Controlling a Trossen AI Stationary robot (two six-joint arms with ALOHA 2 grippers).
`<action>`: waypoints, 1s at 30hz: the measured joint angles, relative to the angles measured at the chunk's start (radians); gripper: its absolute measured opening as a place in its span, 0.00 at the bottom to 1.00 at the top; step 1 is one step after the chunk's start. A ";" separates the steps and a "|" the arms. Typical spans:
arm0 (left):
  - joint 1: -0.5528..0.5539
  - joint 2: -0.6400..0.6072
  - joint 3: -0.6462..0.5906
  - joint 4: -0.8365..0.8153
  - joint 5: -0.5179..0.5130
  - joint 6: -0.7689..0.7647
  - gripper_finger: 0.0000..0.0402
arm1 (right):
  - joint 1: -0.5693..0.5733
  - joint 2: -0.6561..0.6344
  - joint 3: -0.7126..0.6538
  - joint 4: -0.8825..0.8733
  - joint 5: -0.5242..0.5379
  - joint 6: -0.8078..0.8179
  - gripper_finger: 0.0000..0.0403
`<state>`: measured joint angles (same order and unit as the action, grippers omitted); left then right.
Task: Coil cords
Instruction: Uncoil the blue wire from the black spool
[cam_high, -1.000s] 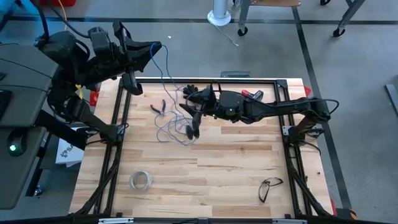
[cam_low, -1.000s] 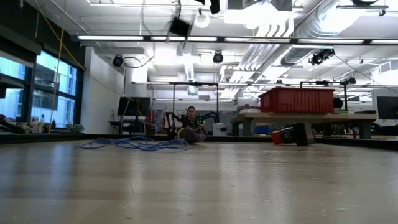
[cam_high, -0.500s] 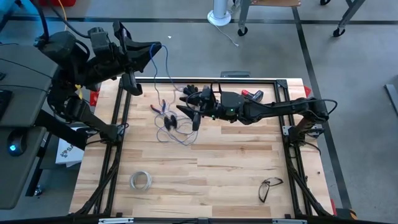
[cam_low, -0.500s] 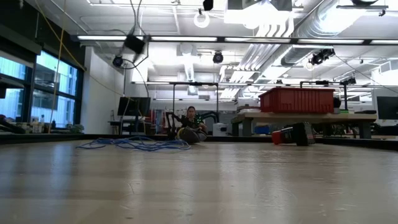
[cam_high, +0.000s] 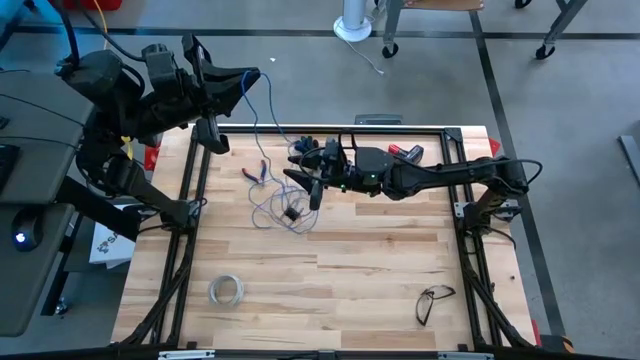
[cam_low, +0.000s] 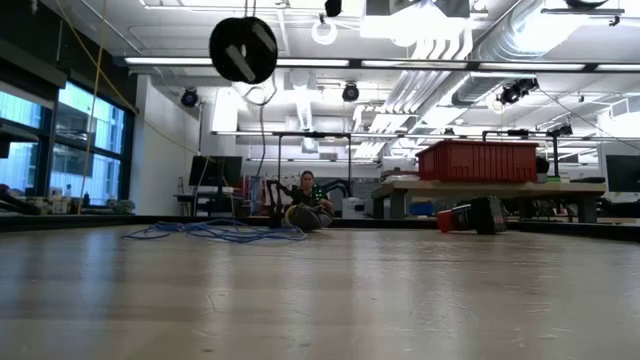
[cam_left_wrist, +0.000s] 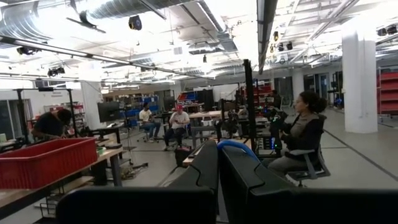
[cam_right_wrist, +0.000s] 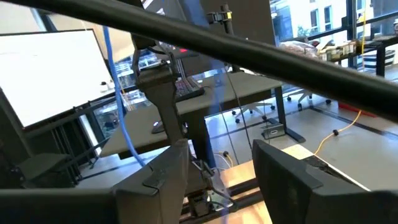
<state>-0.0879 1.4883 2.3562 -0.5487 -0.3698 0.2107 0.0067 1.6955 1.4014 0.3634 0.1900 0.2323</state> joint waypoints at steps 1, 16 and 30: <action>0.000 0.000 0.000 0.000 0.000 0.000 0.00 | 0.000 0.000 0.000 0.000 0.000 0.005 0.41; 0.000 0.000 0.000 0.000 -0.006 0.000 0.00 | 0.020 0.000 0.000 0.008 0.001 0.018 0.14; 0.000 0.000 0.000 0.023 -0.006 -0.027 0.00 | 0.019 0.000 0.000 0.007 0.049 -0.016 0.45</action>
<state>-0.0875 1.4883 2.3562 -0.5253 -0.3763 0.1839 0.0253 1.6955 1.4014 0.3702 0.2394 0.2160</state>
